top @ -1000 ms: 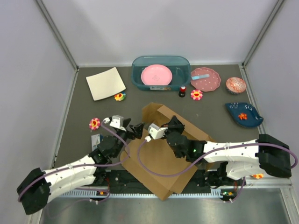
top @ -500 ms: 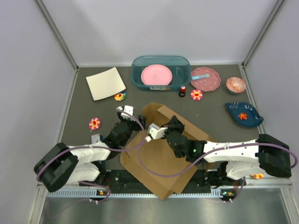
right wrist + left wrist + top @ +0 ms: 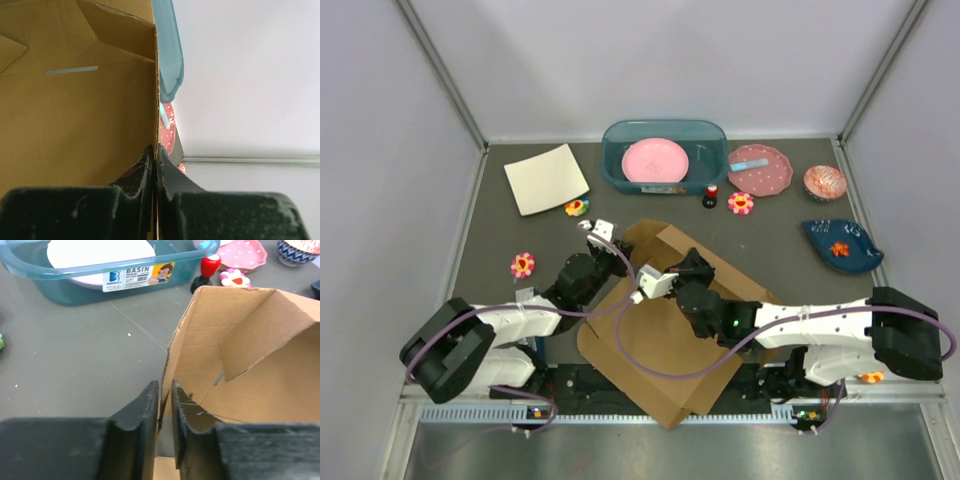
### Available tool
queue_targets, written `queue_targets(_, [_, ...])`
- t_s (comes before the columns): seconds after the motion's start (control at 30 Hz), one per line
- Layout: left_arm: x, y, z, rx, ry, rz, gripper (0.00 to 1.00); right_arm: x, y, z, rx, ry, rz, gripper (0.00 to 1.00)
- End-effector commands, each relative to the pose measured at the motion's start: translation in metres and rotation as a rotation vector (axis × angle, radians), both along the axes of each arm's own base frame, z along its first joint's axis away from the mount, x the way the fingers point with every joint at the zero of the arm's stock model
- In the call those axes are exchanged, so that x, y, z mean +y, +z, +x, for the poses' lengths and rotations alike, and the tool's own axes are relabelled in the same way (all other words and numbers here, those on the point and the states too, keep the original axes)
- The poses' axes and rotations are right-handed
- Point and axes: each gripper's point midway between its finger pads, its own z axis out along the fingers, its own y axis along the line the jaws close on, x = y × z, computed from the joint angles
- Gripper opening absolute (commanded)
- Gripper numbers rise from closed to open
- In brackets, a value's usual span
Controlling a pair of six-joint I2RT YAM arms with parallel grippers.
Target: Fold the paper box
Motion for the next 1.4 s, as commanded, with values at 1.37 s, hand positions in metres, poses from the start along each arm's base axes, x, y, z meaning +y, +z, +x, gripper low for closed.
queue_targets(1.37, [-0.044,-0.041,-0.082,0.221,-0.191,-0.159,0.37,0.002,-0.004,-0.006,-0.016,-0.008,-0.011,0.00])
